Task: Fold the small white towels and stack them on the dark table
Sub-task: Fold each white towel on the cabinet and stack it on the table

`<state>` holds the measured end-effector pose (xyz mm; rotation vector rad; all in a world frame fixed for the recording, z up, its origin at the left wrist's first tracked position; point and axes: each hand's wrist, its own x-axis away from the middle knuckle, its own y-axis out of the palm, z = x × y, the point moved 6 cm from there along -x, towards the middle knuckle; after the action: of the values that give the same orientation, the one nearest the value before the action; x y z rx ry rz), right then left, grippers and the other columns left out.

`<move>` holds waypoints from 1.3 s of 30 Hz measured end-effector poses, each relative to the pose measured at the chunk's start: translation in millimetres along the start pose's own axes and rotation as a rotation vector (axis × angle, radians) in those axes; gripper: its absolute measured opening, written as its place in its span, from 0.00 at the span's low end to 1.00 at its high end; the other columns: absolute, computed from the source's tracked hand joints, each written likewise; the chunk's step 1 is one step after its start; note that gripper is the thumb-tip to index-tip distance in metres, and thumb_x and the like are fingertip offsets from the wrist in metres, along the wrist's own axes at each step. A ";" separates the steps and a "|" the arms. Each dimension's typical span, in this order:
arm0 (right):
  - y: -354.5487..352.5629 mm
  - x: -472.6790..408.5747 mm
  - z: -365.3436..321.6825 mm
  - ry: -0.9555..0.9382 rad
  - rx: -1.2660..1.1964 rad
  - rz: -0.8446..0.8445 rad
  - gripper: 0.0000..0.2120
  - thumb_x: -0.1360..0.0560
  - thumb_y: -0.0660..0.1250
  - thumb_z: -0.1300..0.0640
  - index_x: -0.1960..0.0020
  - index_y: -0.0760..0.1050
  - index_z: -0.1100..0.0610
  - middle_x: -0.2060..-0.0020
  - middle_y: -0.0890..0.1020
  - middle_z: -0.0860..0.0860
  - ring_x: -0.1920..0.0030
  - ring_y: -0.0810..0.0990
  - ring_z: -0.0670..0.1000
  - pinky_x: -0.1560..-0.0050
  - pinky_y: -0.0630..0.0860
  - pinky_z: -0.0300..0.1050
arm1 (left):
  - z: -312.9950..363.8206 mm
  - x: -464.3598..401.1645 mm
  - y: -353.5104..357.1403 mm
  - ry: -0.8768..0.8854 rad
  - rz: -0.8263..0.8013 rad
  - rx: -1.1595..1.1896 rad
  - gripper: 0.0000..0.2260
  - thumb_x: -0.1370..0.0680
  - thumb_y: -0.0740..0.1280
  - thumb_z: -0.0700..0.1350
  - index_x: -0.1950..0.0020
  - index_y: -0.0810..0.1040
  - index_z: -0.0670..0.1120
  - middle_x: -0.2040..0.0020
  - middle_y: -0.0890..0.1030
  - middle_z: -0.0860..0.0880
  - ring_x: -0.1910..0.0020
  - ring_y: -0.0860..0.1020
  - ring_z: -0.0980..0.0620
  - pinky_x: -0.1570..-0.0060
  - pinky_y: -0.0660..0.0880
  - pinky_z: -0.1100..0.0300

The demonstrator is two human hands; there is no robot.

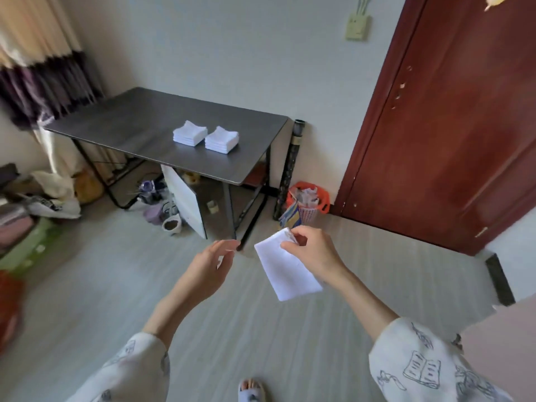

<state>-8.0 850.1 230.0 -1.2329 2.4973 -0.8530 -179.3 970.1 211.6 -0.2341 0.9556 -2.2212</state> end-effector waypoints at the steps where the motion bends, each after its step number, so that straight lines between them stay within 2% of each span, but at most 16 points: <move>1: 11.2 -25.0 -13.6 -0.025 0.002 -0.028 0.09 0.28 0.69 0.56 0.56 0.77 0.62 0.63 0.79 0.55 0.63 0.72 0.49 0.62 0.67 0.43 | -11.4 -17.5 -15.9 -0.011 0.007 -0.016 0.12 0.21 0.58 0.40 0.40 0.77 0.46 0.43 0.79 0.51 0.45 0.78 0.51 0.45 0.73 0.60; 4: 42.9 -94.9 -55.6 -0.090 0.034 -0.101 0.06 0.28 0.68 0.54 0.55 0.78 0.57 0.62 0.79 0.48 0.60 0.75 0.47 0.61 0.69 0.39 | -46.7 -69.5 -63.1 -0.057 0.024 -0.045 0.12 0.20 0.58 0.43 0.39 0.76 0.49 0.43 0.78 0.54 0.45 0.77 0.55 0.43 0.73 0.59; 9: 89.3 -195.0 -121.1 -0.197 0.069 -0.207 0.05 0.28 0.69 0.54 0.55 0.78 0.55 0.61 0.78 0.44 0.60 0.75 0.43 0.64 0.68 0.29 | -106.1 -144.6 -122.4 -0.118 0.083 -0.030 0.13 0.22 0.62 0.44 0.38 0.74 0.51 0.43 0.77 0.55 0.44 0.76 0.56 0.43 0.72 0.58; 14: 147.9 -291.6 -174.5 -0.268 0.097 -0.337 0.07 0.28 0.70 0.54 0.53 0.80 0.57 0.58 0.81 0.49 0.58 0.76 0.45 0.58 0.70 0.32 | -161.6 -231.4 -165.2 -0.103 0.067 -0.044 0.21 0.24 0.67 0.47 0.33 0.69 0.50 0.37 0.72 0.54 0.37 0.70 0.55 0.41 0.64 0.65; 17: 188.3 -348.7 -203.9 -0.311 0.130 -0.369 0.08 0.28 0.71 0.55 0.53 0.79 0.59 0.59 0.80 0.50 0.61 0.74 0.45 0.58 0.70 0.35 | -199.2 -290.5 -185.8 -0.101 -0.048 -0.001 0.23 0.25 0.67 0.51 0.31 0.67 0.53 0.35 0.72 0.55 0.36 0.69 0.56 0.38 0.65 0.62; 19: 213.7 -387.1 -222.4 -0.315 0.129 -0.370 0.07 0.28 0.71 0.54 0.53 0.80 0.57 0.60 0.79 0.48 0.61 0.75 0.44 0.58 0.71 0.35 | -227.4 -328.9 -200.8 -0.111 -0.120 0.037 0.19 0.25 0.66 0.52 0.35 0.70 0.54 0.42 0.75 0.56 0.44 0.73 0.57 0.45 0.69 0.62; 21: 235.0 -424.0 -241.4 -0.297 0.127 -0.369 0.07 0.28 0.70 0.54 0.53 0.79 0.57 0.59 0.79 0.47 0.58 0.76 0.45 0.57 0.71 0.34 | -251.8 -366.4 -219.5 -0.106 -0.134 0.057 0.09 0.25 0.66 0.53 0.49 0.76 0.50 0.57 0.76 0.55 0.58 0.73 0.54 0.58 0.68 0.61; 22: 243.8 -441.7 -250.6 -0.291 0.129 -0.364 0.08 0.28 0.70 0.54 0.53 0.79 0.57 0.59 0.79 0.46 0.58 0.76 0.45 0.58 0.71 0.33 | -261.6 -383.8 -229.1 -0.107 -0.129 0.062 0.10 0.25 0.66 0.53 0.58 0.74 0.46 0.65 0.72 0.55 0.64 0.68 0.54 0.63 0.65 0.61; 24: 256.3 -476.8 -265.3 -0.269 0.122 -0.329 0.07 0.27 0.69 0.53 0.52 0.78 0.57 0.61 0.78 0.44 0.59 0.76 0.43 0.61 0.69 0.31 | -276.9 -418.6 -247.5 -0.095 -0.134 0.057 0.16 0.24 0.66 0.51 0.67 0.65 0.46 0.72 0.62 0.55 0.70 0.60 0.56 0.70 0.57 0.64; 27: 267.3 -524.6 -274.0 -0.206 0.095 -0.282 0.07 0.27 0.69 0.53 0.52 0.78 0.55 0.63 0.77 0.42 0.62 0.75 0.41 0.63 0.68 0.30 | -289.3 -469.1 -268.2 -0.037 -0.177 0.039 0.19 0.23 0.64 0.50 0.69 0.59 0.47 0.73 0.59 0.54 0.71 0.57 0.55 0.73 0.57 0.64; 31: 278.2 -582.8 -265.5 -0.091 0.028 -0.278 0.09 0.27 0.69 0.49 0.54 0.78 0.56 0.63 0.78 0.43 0.62 0.75 0.41 0.61 0.69 0.32 | -309.3 -527.2 -280.1 0.023 -0.267 0.083 0.17 0.21 0.61 0.50 0.67 0.62 0.45 0.72 0.59 0.55 0.72 0.58 0.56 0.73 0.58 0.65; 34: 287.2 -627.9 -245.2 0.062 -0.007 -0.399 0.14 0.26 0.68 0.46 0.50 0.78 0.56 0.58 0.79 0.44 0.56 0.76 0.42 0.55 0.70 0.35 | -330.4 -569.6 -282.5 0.014 -0.301 0.146 0.17 0.20 0.59 0.49 0.64 0.62 0.40 0.69 0.59 0.52 0.70 0.57 0.56 0.72 0.59 0.65; 37: 298.3 -670.3 -213.7 0.220 -0.133 -0.521 0.15 0.26 0.66 0.46 0.48 0.79 0.56 0.52 0.82 0.47 0.49 0.79 0.45 0.47 0.76 0.40 | -362.6 -609.5 -280.6 -0.072 -0.323 0.226 0.18 0.20 0.58 0.52 0.62 0.63 0.40 0.66 0.62 0.50 0.68 0.61 0.56 0.67 0.60 0.66; 39: 306.9 -697.3 -193.1 0.307 -0.279 -0.547 0.12 0.25 0.66 0.49 0.49 0.79 0.57 0.49 0.82 0.50 0.45 0.80 0.50 0.43 0.77 0.44 | -386.9 -634.3 -275.3 -0.185 -0.352 0.330 0.20 0.23 0.58 0.58 0.61 0.67 0.41 0.65 0.67 0.49 0.66 0.66 0.53 0.63 0.63 0.59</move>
<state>140.2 1619.5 168.8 -2.0861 2.6107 -0.8787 -15.2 1745.0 192.4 -0.4747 0.4626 -2.5805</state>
